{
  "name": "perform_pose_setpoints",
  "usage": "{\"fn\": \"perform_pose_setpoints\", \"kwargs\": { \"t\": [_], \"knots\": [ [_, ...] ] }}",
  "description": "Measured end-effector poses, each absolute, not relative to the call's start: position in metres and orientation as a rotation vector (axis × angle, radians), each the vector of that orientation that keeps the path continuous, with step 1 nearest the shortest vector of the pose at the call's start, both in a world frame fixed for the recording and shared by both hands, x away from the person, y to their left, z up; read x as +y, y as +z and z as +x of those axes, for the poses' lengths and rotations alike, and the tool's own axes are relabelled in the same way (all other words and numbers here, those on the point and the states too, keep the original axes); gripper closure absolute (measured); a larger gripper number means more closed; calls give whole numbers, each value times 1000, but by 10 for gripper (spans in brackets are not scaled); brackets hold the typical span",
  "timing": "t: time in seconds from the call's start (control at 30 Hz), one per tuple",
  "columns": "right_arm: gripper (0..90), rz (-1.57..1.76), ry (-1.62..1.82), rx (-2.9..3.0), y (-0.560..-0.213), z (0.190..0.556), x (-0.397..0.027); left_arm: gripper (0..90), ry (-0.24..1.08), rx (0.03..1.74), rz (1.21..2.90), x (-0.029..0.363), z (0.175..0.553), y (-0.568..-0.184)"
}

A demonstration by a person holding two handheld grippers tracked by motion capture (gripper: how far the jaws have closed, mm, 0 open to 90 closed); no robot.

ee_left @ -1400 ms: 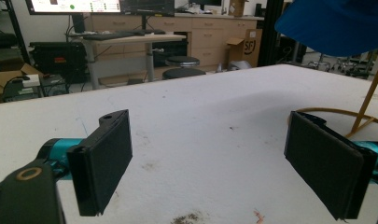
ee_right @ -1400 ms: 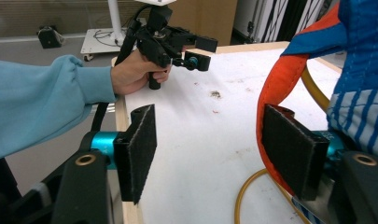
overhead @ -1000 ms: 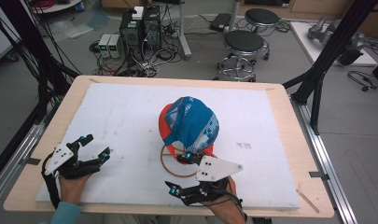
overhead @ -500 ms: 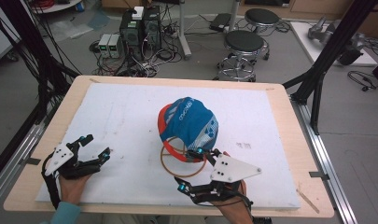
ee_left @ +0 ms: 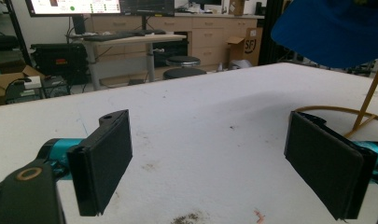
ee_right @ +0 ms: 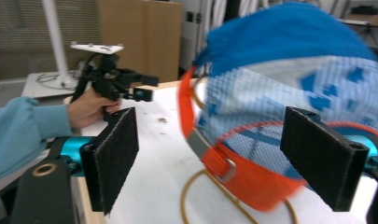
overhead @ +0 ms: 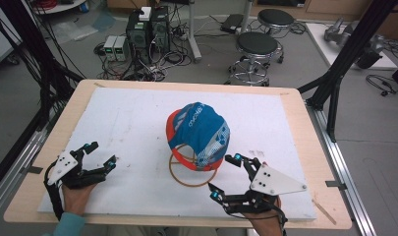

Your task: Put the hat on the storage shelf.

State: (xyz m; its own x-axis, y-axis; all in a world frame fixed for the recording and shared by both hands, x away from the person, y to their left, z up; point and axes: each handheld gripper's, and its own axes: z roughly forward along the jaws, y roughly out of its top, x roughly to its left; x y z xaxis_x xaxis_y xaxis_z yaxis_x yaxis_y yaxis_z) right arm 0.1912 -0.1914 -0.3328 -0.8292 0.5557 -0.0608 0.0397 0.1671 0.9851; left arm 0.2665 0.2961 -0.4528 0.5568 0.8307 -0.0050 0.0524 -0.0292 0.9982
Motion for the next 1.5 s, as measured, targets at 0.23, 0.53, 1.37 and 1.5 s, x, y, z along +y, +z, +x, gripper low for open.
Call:
{"fn": "perform_pose_setpoints", "kwargs": {
  "t": [0.23, 0.53, 1.37, 1.5],
  "knots": [
    [139, 681, 1688, 1956, -346, 196, -216, 155, 742, 794, 1482, 296, 267, -453],
    [125, 809, 1621, 1919, -369, 207, -235, 155, 742, 793, 1483, 296, 266, -453],
    [123, 979, 1509, 1810, -436, 228, -252, 154, 753, 788, 1479, 296, 265, -453],
    [123, 967, 1467, 1807, -442, 231, -250, 155, 755, 789, 1481, 295, 265, -453]
  ]
}}
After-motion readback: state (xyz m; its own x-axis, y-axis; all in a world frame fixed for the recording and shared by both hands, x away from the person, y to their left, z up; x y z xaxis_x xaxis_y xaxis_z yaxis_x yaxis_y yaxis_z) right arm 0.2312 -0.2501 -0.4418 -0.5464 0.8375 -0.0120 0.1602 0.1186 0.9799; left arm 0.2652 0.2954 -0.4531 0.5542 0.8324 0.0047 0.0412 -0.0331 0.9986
